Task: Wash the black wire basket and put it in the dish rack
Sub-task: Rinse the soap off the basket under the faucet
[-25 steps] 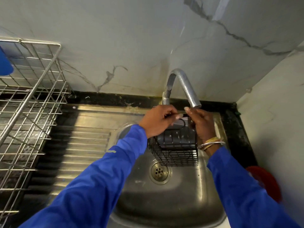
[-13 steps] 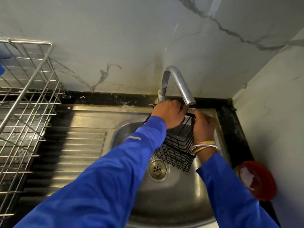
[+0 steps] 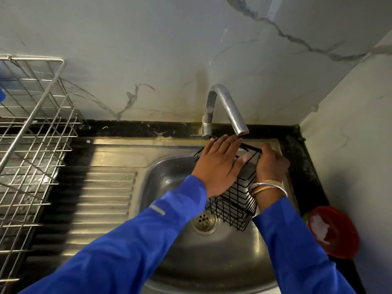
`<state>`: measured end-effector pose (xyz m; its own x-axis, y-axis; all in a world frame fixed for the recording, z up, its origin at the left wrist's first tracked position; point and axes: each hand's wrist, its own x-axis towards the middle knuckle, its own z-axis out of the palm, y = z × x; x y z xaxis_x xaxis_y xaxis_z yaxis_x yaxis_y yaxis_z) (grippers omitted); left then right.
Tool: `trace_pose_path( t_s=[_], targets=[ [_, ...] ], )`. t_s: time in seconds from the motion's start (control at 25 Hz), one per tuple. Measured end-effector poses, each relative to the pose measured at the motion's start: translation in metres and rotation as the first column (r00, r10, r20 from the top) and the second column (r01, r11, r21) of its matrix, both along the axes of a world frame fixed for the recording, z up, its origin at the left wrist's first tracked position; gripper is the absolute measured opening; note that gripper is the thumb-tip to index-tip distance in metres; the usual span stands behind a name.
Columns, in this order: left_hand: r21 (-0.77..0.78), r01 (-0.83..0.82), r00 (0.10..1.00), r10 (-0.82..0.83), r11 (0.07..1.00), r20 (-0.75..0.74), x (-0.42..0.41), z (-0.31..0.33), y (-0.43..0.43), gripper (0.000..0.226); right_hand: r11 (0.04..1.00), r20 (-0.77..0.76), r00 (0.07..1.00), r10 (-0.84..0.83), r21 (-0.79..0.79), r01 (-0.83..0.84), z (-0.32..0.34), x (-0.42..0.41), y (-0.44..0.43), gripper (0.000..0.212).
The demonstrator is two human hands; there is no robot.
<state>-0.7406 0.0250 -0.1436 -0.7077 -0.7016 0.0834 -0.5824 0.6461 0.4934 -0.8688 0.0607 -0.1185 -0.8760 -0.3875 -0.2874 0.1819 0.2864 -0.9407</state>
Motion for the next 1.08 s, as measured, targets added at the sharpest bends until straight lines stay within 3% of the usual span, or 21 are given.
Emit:
trace_pose_path(
  t_s=[0.08, 0.16, 0.24, 0.36, 0.48, 0.56, 0.6, 0.68, 0.72, 0.76, 0.84, 0.88, 0.96, 1.0, 1.08],
  targets=[
    [-0.073, 0.096, 0.994, -0.099, 0.993, -0.041, 0.024, -0.016, 0.005, 0.061, 0.996, 0.057, 0.998, 0.004, 0.091, -0.009, 0.001, -0.007, -0.001, 0.027],
    [-0.12, 0.075, 0.993, -0.086, 0.99, -0.086, 0.032, -0.026, -0.007, 0.056, 0.994, 0.156, 0.987, 0.047, 0.095, -0.062, -0.001, -0.004, -0.003, 0.027],
    [-0.177, -0.011, 0.99, -0.014, 0.984, -0.143, 0.027, -0.027, -0.02, 0.056, 0.996, 0.271, 0.959, 0.079, 0.011, -0.085, -0.004, 0.001, -0.006, 0.036],
    [-0.204, -0.097, 0.956, 0.034, 0.974, -0.291, 0.01, -0.024, -0.028, 0.062, 0.992, 0.394, 0.914, 0.101, -0.113, -0.061, 0.004, 0.003, -0.009, 0.022],
    [0.046, -0.265, 0.861, 0.258, 0.963, -0.438, -0.013, -0.009, -0.018, 0.069, 0.986, 0.392, 0.917, 0.076, -0.168, -0.01, 0.005, 0.003, -0.005, 0.022],
    [0.326, -0.308, 0.802, 0.428, 0.894, -0.417, -0.031, 0.006, 0.007, 0.07, 0.988, 0.203, 0.97, 0.133, -0.106, -0.113, -0.005, 0.001, 0.0, 0.02],
    [0.415, -0.292, 0.781, 0.465, 0.862, -0.417, -0.037, 0.01, 0.022, 0.071, 0.984, 0.227, 0.962, 0.154, -0.118, -0.13, -0.003, 0.002, 0.001, 0.02],
    [0.428, -0.296, 0.736, 0.489, 0.854, -0.467, -0.043, 0.009, 0.048, 0.075, 0.976, 0.293, 0.944, 0.151, -0.195, -0.096, -0.003, -0.002, 0.011, 0.008],
    [0.41, -0.304, 0.718, 0.489, 0.86, -0.494, -0.041, 0.004, 0.049, 0.076, 0.969, 0.295, 0.943, 0.156, -0.232, -0.088, -0.004, 0.002, 0.019, 0.012],
    [0.458, -0.281, 0.71, 0.504, 0.843, -0.492, -0.038, 0.005, 0.043, 0.077, 0.967, 0.202, 0.957, 0.206, -0.194, -0.167, -0.005, 0.011, 0.027, 0.02],
    [0.721, -0.161, 0.691, 0.598, 0.674, -0.406, -0.037, -0.002, 0.016, 0.085, 0.959, 0.36, 0.915, 0.179, -0.27, -0.082, -0.006, 0.021, 0.034, 0.031],
    [0.852, -0.081, 0.676, 0.657, 0.517, -0.334, -0.034, -0.006, -0.002, 0.09, 0.96, 0.358, 0.914, 0.191, -0.261, -0.099, -0.007, 0.027, 0.037, 0.036],
    [0.965, 0.019, 0.66, 0.722, 0.261, -0.208, -0.028, -0.014, -0.03, 0.112, 0.953, 0.309, 0.924, 0.224, -0.268, -0.141, -0.008, 0.03, 0.04, 0.035],
    [0.977, 0.008, 0.665, 0.728, 0.215, -0.166, -0.027, -0.019, -0.038, 0.121, 0.949, 0.304, 0.924, 0.233, -0.277, -0.148, -0.004, 0.032, 0.04, 0.033],
    [0.968, -0.087, 0.634, 0.763, 0.235, -0.128, -0.033, -0.014, -0.035, 0.105, 0.955, 0.322, 0.925, 0.202, -0.276, -0.112, 0.0, 0.03, 0.041, 0.031]
  ],
)
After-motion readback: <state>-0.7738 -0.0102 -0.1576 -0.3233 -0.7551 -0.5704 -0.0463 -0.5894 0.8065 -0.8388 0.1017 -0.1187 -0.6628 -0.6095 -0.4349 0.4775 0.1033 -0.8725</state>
